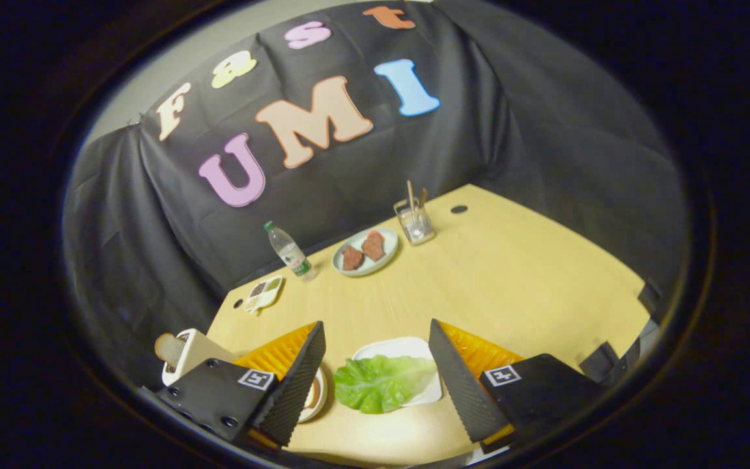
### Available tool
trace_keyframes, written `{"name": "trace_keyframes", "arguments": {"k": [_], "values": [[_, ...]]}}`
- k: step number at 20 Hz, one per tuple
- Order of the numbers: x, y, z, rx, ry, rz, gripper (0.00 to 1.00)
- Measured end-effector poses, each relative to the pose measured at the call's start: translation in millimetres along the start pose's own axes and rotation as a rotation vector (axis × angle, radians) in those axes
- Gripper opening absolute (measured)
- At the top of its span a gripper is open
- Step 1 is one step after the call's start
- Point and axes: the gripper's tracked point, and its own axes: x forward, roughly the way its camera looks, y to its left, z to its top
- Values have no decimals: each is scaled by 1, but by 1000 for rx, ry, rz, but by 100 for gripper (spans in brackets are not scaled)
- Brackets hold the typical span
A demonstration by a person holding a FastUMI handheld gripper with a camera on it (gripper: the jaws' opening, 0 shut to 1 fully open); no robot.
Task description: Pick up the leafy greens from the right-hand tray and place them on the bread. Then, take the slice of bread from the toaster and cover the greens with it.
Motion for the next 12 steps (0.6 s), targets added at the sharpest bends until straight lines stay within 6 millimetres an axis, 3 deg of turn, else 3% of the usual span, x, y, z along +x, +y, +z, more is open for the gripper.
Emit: {"name": "trace_keyframes", "arguments": {"k": [5, 12], "values": [[16, -13, -43, 21, 113, -34, 100], [43, -23, -81, 98, 223, -56, 100]]}}
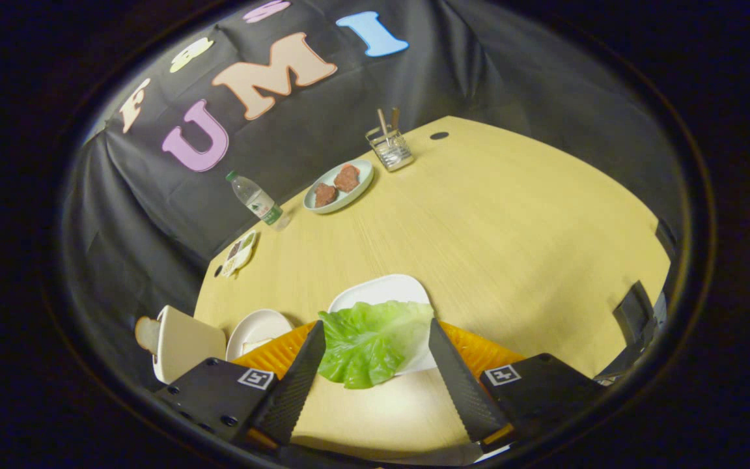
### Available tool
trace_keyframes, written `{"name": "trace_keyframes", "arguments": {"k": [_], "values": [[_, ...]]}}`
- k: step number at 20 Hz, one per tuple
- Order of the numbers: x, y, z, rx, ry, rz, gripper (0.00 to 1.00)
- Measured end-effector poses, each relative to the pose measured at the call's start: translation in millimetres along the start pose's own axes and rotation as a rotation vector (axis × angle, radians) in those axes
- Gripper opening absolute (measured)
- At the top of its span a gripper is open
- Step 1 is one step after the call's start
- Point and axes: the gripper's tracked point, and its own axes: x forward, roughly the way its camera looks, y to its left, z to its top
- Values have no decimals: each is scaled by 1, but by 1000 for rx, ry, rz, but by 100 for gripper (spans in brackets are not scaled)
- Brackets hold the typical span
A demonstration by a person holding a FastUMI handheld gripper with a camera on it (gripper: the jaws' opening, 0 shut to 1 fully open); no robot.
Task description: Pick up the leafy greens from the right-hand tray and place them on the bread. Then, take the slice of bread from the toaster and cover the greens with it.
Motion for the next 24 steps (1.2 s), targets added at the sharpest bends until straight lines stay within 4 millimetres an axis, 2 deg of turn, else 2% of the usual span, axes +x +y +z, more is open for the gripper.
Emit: {"name": "trace_keyframes", "arguments": {"k": [5, 8, 14, 18, 24], "values": [[23, -4, -17, 115, 76, 8, 100], [32, -10, -23, 117, 93, -12, 100], [49, -7, -27, 112, 110, -18, 97], [60, -4, -33, 101, 139, -24, 67], [68, -19, -34, 174, 155, -48, 21]]}}
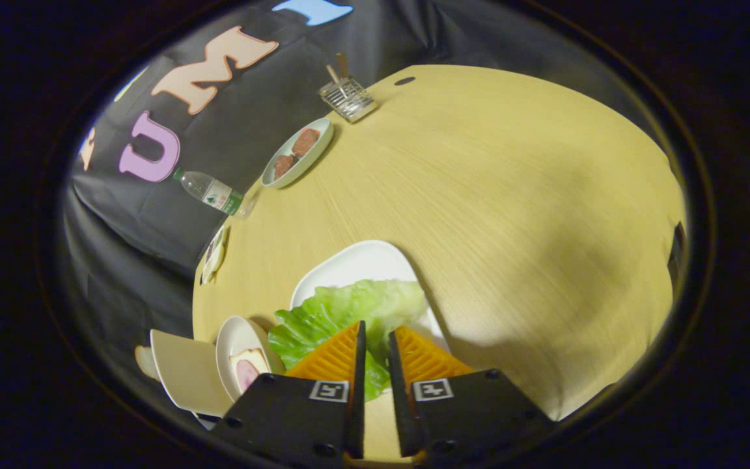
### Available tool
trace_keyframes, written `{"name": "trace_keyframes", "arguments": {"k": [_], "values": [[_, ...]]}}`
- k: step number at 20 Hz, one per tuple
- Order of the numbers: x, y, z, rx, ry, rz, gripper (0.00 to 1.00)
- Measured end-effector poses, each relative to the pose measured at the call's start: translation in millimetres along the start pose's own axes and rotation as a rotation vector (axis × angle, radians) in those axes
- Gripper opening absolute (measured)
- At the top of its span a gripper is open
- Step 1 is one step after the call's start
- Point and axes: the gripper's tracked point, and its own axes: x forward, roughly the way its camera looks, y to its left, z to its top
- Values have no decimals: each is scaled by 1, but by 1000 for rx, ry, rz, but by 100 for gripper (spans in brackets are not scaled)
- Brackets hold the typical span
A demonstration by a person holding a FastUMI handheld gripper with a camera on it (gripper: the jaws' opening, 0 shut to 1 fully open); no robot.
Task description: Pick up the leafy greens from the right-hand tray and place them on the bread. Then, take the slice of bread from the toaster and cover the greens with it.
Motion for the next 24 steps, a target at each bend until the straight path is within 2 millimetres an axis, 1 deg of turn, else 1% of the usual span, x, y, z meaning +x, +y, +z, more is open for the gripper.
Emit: {"name": "trace_keyframes", "arguments": {"k": [2, 3, 4, 5, 6, 9, 12, 16, 21, 24], "values": [[0, 0, 0, 26, 17, 4, 6], [1, 1, 0, 22, 18, 5, 6], [-5, 1, -3, 17, 13, 3, 6], [-10, 1, 2, 3, 7, -6, 6], [-2, -1, 2, -19, -1, -17, 6], [-12, 7, 10, -79, -47, -7, 5], [-25, 21, 21, -136, -99, 9, 4], [-45, 46, 32, -186, -150, 54, 4], [-70, 82, 37, -211, -194, 116, 3], [-84, 104, 37, -208, -204, 159, 3]]}}
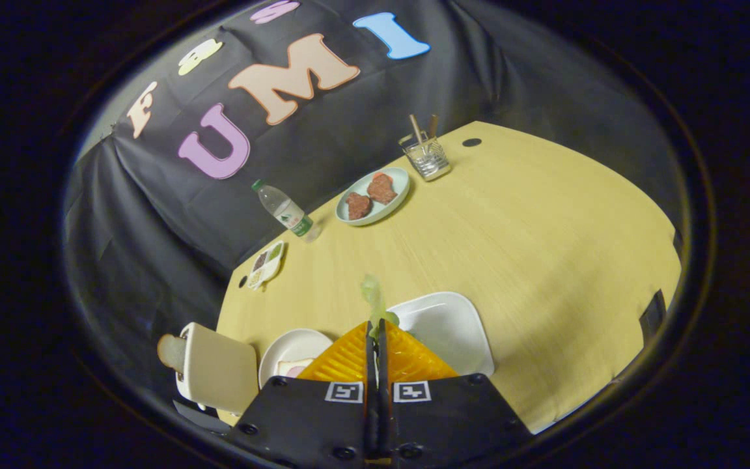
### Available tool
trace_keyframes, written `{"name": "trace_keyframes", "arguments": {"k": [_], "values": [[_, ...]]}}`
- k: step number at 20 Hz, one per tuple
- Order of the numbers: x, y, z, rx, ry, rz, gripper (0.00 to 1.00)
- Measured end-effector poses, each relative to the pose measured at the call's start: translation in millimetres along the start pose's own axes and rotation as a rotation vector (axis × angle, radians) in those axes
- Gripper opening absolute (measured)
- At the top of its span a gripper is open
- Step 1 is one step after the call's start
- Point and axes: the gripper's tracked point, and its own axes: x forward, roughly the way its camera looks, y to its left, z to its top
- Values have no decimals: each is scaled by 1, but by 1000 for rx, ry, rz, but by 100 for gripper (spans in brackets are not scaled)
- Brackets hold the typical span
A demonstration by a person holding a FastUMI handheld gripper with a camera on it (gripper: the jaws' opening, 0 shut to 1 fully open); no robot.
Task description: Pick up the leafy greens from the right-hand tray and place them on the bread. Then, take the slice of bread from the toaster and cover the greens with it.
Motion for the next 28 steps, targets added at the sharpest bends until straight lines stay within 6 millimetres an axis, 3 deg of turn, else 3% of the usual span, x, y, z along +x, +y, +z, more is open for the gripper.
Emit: {"name": "trace_keyframes", "arguments": {"k": [3, 7, 11, 17, 20, 22, 25, 28], "values": [[-6, 28, 4, 5, -7, 55, 3], [-12, 80, -2, -2, 16, 156, 3], [-14, 135, -20, -16, 71, 252, 3], [-12, 196, -64, 3, 179, 360, 3], [-6, 209, -92, -6, 238, 370, 3], [2, 206, -108, -17, 267, 348, 3], [24, 178, -130, -52, 310, 244, 3], [38, 145, -135, -98, 302, 137, 3]]}}
